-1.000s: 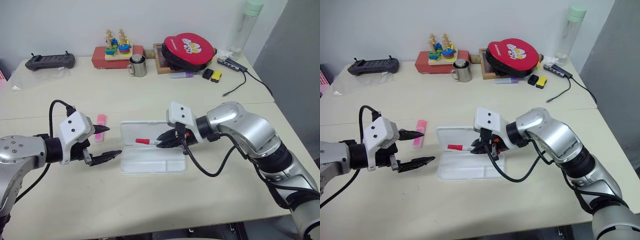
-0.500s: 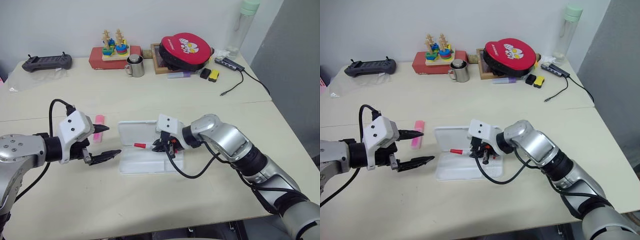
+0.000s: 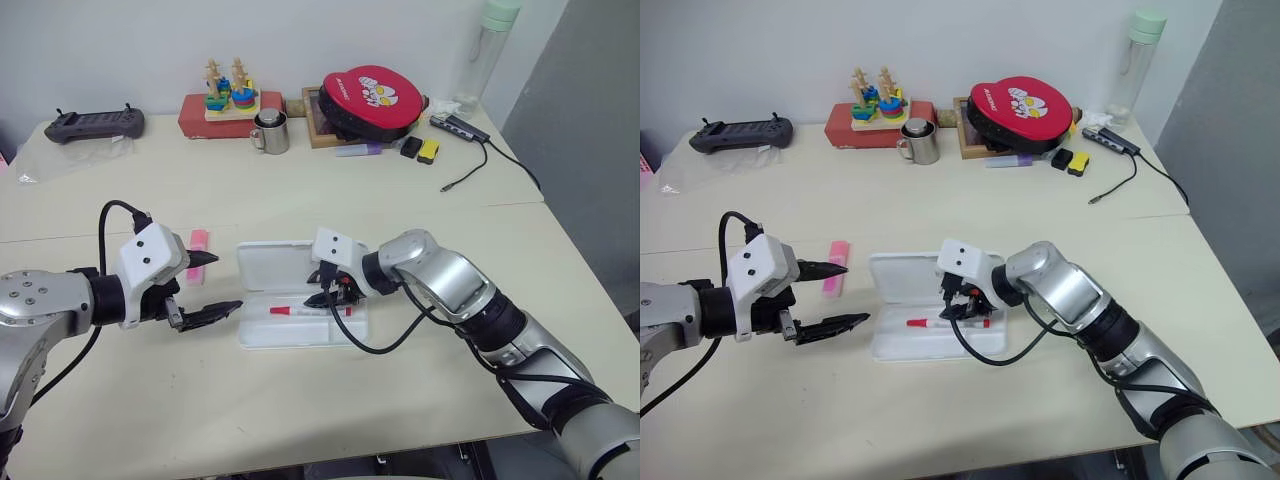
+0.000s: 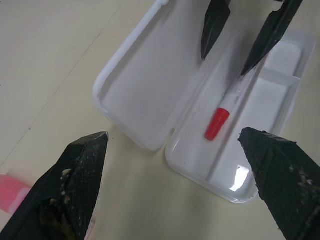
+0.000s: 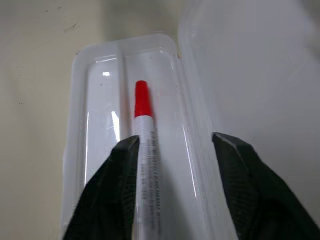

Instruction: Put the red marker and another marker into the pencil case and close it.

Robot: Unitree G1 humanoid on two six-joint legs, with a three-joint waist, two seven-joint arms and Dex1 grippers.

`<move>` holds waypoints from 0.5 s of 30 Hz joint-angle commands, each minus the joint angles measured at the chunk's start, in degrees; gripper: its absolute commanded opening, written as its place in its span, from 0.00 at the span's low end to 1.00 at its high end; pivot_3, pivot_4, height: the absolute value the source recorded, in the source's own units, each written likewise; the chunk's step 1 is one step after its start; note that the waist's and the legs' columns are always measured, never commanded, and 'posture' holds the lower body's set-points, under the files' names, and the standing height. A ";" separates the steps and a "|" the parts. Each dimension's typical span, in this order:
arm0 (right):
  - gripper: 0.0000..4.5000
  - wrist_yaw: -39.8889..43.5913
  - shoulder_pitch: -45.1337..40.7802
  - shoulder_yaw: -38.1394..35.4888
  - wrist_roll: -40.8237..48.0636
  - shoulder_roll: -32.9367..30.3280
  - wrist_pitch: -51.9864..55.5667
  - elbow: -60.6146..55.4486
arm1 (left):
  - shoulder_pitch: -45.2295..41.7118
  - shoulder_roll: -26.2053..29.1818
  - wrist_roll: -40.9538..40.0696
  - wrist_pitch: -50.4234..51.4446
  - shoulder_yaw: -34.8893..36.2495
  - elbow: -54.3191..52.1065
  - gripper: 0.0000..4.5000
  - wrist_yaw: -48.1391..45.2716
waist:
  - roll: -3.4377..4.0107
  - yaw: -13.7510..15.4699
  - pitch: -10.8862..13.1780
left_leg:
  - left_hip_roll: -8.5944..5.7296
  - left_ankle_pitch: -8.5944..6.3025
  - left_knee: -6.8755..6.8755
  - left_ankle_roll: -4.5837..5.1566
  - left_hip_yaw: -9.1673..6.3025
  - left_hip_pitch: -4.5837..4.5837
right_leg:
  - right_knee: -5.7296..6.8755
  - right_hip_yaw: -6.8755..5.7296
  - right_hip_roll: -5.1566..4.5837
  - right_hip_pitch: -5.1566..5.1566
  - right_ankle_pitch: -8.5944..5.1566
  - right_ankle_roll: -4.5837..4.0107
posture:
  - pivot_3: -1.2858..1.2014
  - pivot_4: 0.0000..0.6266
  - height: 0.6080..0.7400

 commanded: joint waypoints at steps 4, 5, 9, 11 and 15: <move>0.95 1.87 -2.28 -6.20 6.21 -2.07 7.28 -8.70 | -0.24 -0.46 0.50 -1.47 0.03 -0.19 1.00 0.45 | 0.00 0.00 0.00 | 0.00 0.00 -0.01 0.00 -0.01 0.01 | 0.00 -0.01 0.00 0.00 0.00 0.00 | 0.52 0.24 1.00; 0.95 2.27 -2.36 -6.97 7.36 -2.61 8.42 -9.85 | -0.26 -0.50 0.48 -1.51 0.00 -0.14 1.00 0.46 | 0.01 0.01 0.01 | 0.00 0.00 -0.01 0.00 -0.01 0.00 | 0.00 -0.01 0.00 0.00 0.00 0.00 | 0.52 0.24 1.00; 0.95 3.65 -2.89 -10.02 11.12 -5.83 11.85 -13.31 | 0.28 -0.45 0.32 -1.16 0.95 0.62 1.00 0.55 | 0.00 0.01 0.00 | 0.00 0.00 0.00 0.00 0.00 -0.01 | -0.01 0.00 0.00 0.00 0.00 0.00 | 0.52 0.24 1.00; 0.95 4.32 -3.06 -10.89 12.24 -7.22 12.32 -14.30 | 0.87 -0.52 -0.11 -0.48 2.22 1.10 1.00 0.62 | 0.02 0.01 0.01 | 0.00 0.00 -0.01 0.00 0.00 -0.02 | -0.01 0.00 0.00 -0.02 0.00 0.00 | 0.52 0.24 1.00; 0.95 5.99 -3.94 -12.73 14.48 -10.43 11.17 -16.10 | 2.55 -0.33 0.36 0.67 5.62 2.90 1.00 1.60 | 0.02 -0.08 0.01 | 0.00 0.00 -0.01 0.01 0.01 -0.01 | -0.01 0.00 0.00 -0.02 0.00 0.00 | 0.52 0.24 1.00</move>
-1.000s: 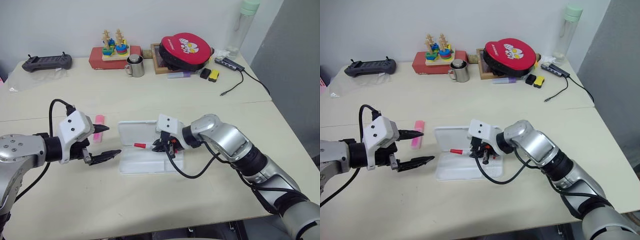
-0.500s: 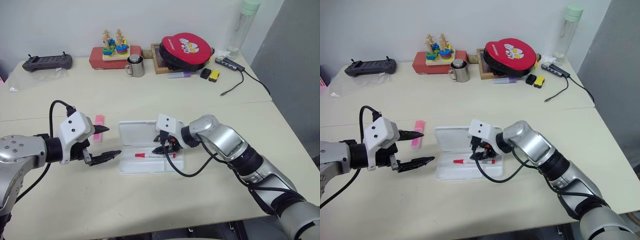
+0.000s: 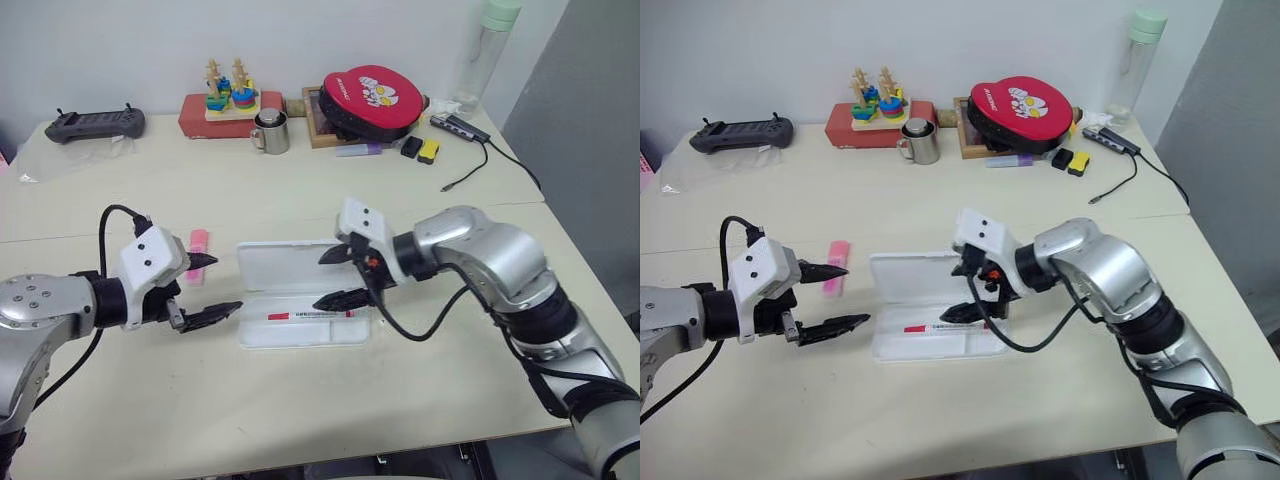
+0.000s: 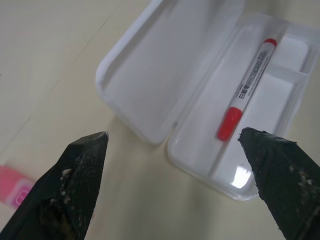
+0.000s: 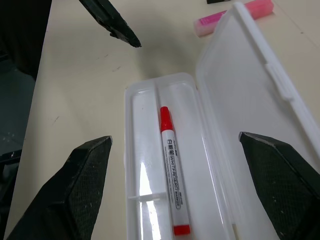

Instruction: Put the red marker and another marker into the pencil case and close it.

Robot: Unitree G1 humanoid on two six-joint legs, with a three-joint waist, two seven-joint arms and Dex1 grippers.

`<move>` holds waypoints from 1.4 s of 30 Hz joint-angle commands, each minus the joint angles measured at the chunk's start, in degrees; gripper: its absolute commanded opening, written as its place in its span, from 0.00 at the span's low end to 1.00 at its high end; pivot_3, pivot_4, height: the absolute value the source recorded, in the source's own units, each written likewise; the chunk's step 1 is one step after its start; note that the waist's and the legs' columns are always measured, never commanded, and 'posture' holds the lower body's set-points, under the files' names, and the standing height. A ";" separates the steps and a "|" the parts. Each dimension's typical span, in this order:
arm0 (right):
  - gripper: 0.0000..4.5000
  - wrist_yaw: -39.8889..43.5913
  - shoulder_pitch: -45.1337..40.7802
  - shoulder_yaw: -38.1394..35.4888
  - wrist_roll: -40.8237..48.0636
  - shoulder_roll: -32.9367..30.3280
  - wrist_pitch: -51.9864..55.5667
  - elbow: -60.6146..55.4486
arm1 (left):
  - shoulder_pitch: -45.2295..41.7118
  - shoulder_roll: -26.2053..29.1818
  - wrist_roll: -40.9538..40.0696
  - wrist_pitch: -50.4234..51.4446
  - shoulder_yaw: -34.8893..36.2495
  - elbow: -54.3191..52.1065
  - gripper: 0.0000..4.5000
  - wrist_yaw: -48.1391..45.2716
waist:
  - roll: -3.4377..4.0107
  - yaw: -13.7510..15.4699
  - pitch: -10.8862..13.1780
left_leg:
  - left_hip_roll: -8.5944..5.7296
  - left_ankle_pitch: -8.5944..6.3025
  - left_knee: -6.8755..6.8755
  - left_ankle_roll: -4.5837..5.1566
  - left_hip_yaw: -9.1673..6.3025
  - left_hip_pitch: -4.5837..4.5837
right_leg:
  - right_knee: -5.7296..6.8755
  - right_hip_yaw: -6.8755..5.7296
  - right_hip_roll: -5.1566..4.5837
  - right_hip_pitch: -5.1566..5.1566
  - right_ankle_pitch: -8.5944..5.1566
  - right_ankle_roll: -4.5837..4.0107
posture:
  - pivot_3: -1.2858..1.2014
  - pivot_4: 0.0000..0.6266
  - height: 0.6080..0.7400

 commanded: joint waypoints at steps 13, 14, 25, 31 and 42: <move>0.95 -1.83 -7.45 -5.36 1.64 1.06 -8.45 -0.68 | -8.51 -3.79 3.89 9.35 2.28 9.75 1.00 16.54 | -0.02 0.00 -0.01 | 0.00 0.00 0.02 0.00 -0.01 0.01 | 0.02 0.00 0.01 0.01 0.00 0.00 | 0.52 0.24 1.00; 0.95 -2.65 -7.93 -5.18 1.07 1.67 -9.05 -0.20 | -9.81 -5.27 5.17 11.49 0.38 10.43 1.00 19.77 | -0.04 0.01 -0.02 | 0.00 0.00 0.02 0.00 0.01 0.01 | 0.02 0.01 0.00 0.01 0.00 0.00 | 0.52 0.24 1.00; 0.95 -4.70 -8.35 -4.80 1.03 3.01 -9.72 0.21 | -20.90 -15.71 7.23 22.03 -5.00 14.76 1.00 32.84 | -0.10 0.14 -0.06 | -0.02 0.01 0.08 -0.01 -0.13 -0.15 | 0.04 -0.09 -0.02 -0.05 0.02 -0.01 | 0.52 0.24 1.00; 0.95 -5.20 -8.45 -4.95 1.23 3.23 -9.52 0.26 | -25.59 -20.21 7.98 23.33 -6.49 17.86 1.00 36.18 | -0.12 0.17 -0.07 | -0.04 0.01 0.08 -0.02 -0.10 -0.15 | 0.03 -0.07 -0.05 -0.04 0.03 -0.01 | 0.52 0.24 1.00; 0.95 -6.17 -8.33 -5.06 1.74 3.42 -8.71 0.03 | -27.64 -22.51 10.22 23.61 -7.66 21.88 1.00 39.34 | -0.13 0.11 -0.08 | -0.06 0.01 0.10 -0.02 -0.12 -0.16 | 0.04 -0.08 -0.06 -0.05 0.03 -0.01 | 0.52 0.24 1.00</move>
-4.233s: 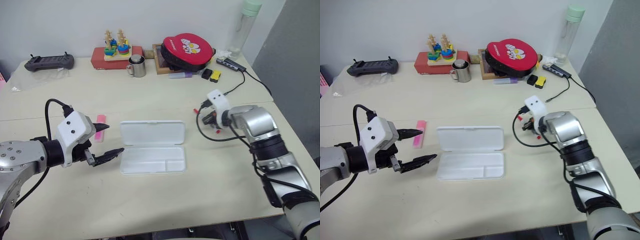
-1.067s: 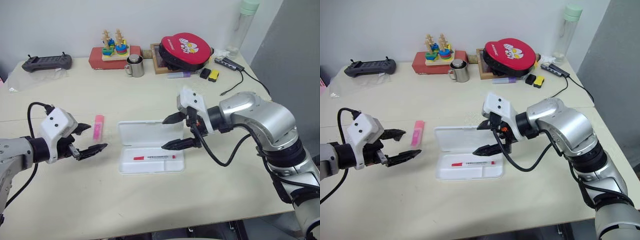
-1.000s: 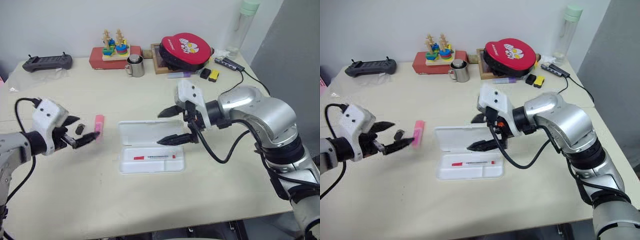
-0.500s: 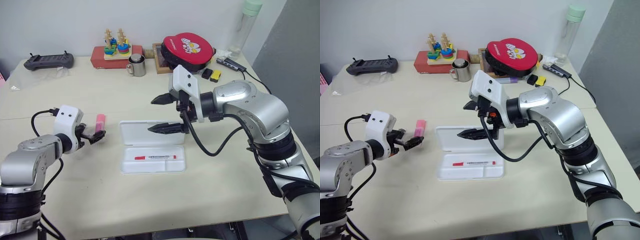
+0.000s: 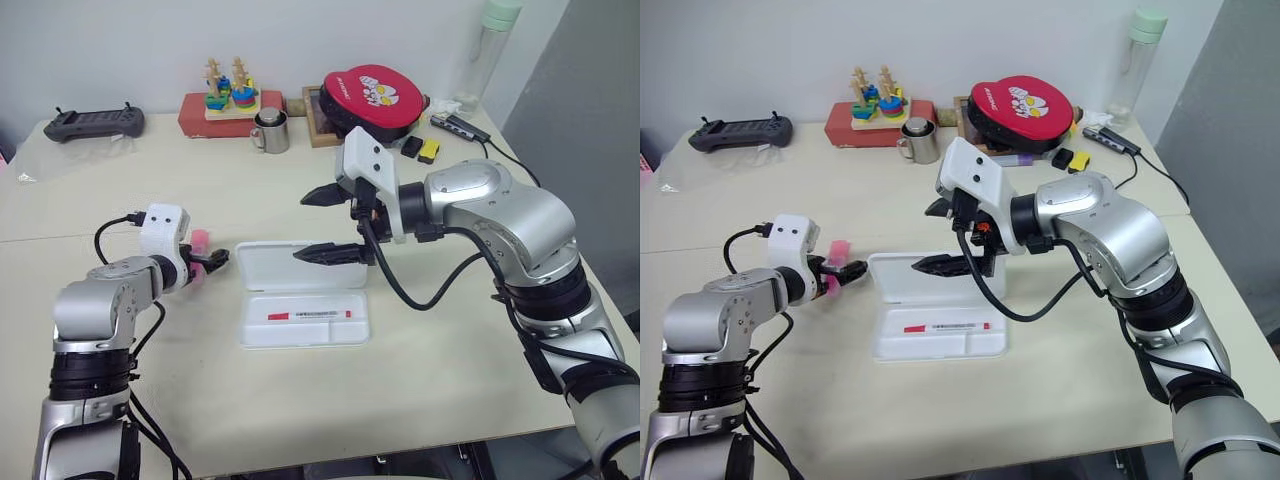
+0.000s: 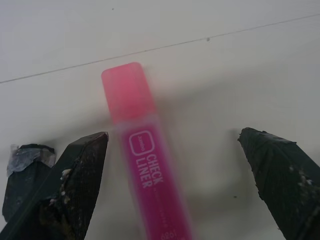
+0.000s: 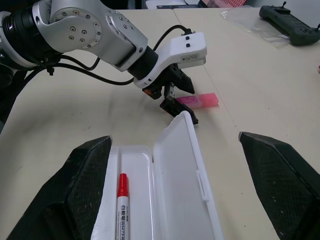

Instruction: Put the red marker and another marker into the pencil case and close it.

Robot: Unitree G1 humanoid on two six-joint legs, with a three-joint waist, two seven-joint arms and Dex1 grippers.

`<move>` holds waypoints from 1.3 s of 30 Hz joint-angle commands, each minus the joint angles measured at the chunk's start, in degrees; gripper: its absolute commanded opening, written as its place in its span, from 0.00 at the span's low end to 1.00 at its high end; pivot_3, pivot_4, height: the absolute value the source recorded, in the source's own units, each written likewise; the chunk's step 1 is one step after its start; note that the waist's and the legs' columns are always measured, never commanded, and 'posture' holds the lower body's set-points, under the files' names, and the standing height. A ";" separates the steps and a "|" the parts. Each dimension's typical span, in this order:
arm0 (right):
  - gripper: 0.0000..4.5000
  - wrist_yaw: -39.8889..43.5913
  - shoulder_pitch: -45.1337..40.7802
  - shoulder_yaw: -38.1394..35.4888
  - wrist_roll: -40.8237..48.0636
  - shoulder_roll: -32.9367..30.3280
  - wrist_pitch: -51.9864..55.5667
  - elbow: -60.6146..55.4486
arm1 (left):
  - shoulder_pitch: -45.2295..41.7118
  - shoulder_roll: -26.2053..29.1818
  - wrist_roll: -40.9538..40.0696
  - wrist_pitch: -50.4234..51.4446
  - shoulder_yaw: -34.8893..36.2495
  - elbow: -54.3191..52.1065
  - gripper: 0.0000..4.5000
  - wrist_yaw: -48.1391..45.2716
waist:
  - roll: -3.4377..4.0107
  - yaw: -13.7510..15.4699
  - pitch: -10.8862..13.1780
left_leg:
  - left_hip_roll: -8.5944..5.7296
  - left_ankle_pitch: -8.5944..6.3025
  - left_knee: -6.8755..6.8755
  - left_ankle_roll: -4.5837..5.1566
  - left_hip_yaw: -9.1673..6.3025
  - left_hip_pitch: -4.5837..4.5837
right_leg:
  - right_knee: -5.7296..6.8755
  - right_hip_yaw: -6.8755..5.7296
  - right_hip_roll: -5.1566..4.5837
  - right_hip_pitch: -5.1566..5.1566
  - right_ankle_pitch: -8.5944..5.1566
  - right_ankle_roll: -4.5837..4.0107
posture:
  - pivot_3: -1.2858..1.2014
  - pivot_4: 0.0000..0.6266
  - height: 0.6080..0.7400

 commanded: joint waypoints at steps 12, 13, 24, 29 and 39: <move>0.96 -1.09 -1.12 -1.15 0.94 0.10 0.17 -1.69 | -1.44 -2.13 1.21 2.08 1.26 -0.28 0.96 3.23 | 0.00 0.04 0.00 | -0.01 0.00 -0.01 0.00 -0.01 0.01 | 0.01 -0.01 -0.01 0.00 0.00 0.00 | 0.52 0.24 1.00; 0.96 -1.11 -1.14 -1.19 1.04 0.08 0.25 -1.74 | -1.73 -2.44 1.39 2.04 1.72 0.10 0.92 3.92 | 0.00 0.05 0.00 | -0.01 0.00 0.00 0.00 -0.02 0.01 | 0.01 -0.01 -0.01 0.01 0.00 0.00 | 0.52 0.24 1.00; 0.96 -1.22 -1.10 -1.15 1.15 0.05 0.51 -1.65 | -2.85 -3.24 1.51 3.14 3.06 0.88 0.49 5.27 | 0.00 0.00 0.00 | -0.02 0.01 0.00 -0.01 0.00 0.00 | 0.00 0.00 -0.02 0.00 0.01 0.01 | 0.52 0.24 1.00; 0.96 -1.24 -1.26 -1.33 1.33 0.09 0.94 -1.82 | -2.59 -3.47 1.42 3.80 3.34 0.25 0.28 5.47 | 0.00 0.00 0.00 | -0.02 0.01 0.00 -0.01 -0.01 0.01 | 0.01 0.00 -0.03 0.00 0.01 0.01 | 0.52 0.24 1.00; 0.96 -0.08 -0.74 -0.65 1.62 -1.18 1.24 -3.43 | -1.37 -1.60 1.24 4.47 3.19 -1.80 0.27 3.80 | 0.00 0.00 0.00 | -0.03 0.01 0.00 -0.01 -0.01 0.01 | 0.00 0.00 -0.03 0.00 0.01 0.01 | 0.52 0.24 1.00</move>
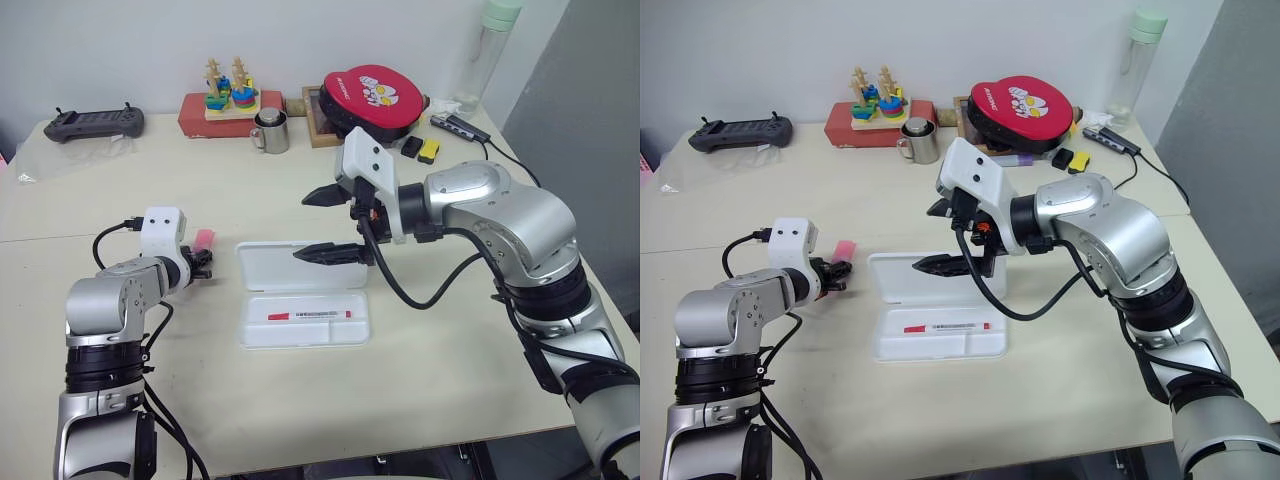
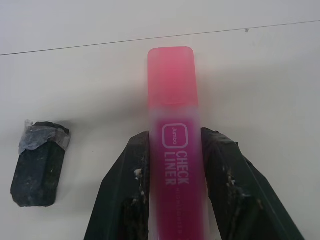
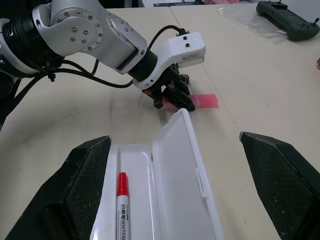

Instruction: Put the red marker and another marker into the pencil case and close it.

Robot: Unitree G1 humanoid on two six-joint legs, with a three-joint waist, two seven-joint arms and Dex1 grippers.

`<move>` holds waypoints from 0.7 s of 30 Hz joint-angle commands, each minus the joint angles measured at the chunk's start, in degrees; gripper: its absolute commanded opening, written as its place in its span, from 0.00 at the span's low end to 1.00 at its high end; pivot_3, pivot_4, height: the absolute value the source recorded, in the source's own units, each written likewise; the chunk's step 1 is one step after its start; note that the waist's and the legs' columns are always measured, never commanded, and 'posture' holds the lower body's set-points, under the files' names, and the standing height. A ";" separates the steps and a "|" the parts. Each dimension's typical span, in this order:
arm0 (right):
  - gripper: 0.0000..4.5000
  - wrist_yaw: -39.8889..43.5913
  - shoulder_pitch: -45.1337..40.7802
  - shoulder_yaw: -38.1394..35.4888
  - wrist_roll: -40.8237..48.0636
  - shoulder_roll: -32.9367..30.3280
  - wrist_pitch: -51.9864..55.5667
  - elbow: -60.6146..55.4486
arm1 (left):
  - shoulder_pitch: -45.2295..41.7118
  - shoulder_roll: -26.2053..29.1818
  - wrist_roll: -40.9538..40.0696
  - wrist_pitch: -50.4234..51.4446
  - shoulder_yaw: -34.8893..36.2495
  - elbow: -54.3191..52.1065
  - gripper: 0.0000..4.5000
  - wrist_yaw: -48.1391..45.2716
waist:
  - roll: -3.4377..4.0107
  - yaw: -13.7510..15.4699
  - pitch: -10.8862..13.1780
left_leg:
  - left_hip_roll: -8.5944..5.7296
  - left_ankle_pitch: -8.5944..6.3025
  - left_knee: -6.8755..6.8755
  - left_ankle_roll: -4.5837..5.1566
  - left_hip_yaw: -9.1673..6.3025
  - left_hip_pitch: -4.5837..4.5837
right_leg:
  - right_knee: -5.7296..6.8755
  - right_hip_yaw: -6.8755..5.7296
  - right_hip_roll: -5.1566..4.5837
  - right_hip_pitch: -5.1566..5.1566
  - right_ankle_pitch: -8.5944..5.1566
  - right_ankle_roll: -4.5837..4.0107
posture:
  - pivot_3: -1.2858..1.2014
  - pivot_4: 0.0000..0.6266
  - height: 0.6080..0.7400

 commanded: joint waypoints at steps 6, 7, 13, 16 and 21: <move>0.96 1.84 -0.14 -0.17 0.83 -2.38 -0.38 -3.59 | 2.62 8.71 0.16 -0.85 0.16 -6.74 0.27 -5.97 | 0.00 -0.03 0.00 | 0.01 0.00 -0.03 0.00 0.00 0.00 | 0.00 0.00 0.00 -0.03 0.00 0.00 | 0.52 0.24 1.00; 0.96 1.89 -0.02 -0.09 0.79 -2.55 -0.45 -3.67 | 2.75 9.89 0.07 -0.96 0.37 -7.39 0.27 -6.64 | 0.01 -0.01 0.00 | 0.01 0.00 -0.02 0.00 -0.03 -0.02 | -0.01 -0.03 0.01 -0.04 0.00 0.00 | 0.52 0.24 1.00; 0.96 3.99 1.14 0.03 0.99 -5.29 -0.81 -4.63 | -0.10 19.26 -3.05 -0.47 3.40 -14.28 0.27 -13.86 | -0.11 -0.03 0.05 | -0.02 0.00 -0.01 0.00 -0.01 -0.06 | -0.03 -0.01 -0.01 -0.03 0.00 0.00 | 0.52 0.24 1.00; 0.96 5.21 1.75 0.21 0.98 -6.75 -1.36 -4.90 | 0.42 22.60 -5.96 -1.34 3.27 -18.31 0.27 -18.96 | -0.15 0.07 0.05 | 0.00 0.00 0.01 0.00 -0.15 -0.25 | -0.08 -0.16 -0.01 -0.14 0.00 0.00 | 0.52 0.24 1.00; 0.96 5.74 2.42 0.04 0.45 -7.86 -1.84 -5.03 | 12.82 30.25 -9.73 -9.69 9.13 -29.80 0.27 -34.53 | -0.10 -0.55 0.06 | -0.01 0.00 -0.04 -0.01 0.03 -0.23 | -0.14 -0.02 -0.05 -0.17 -0.03 0.05 | 0.52 0.24 1.00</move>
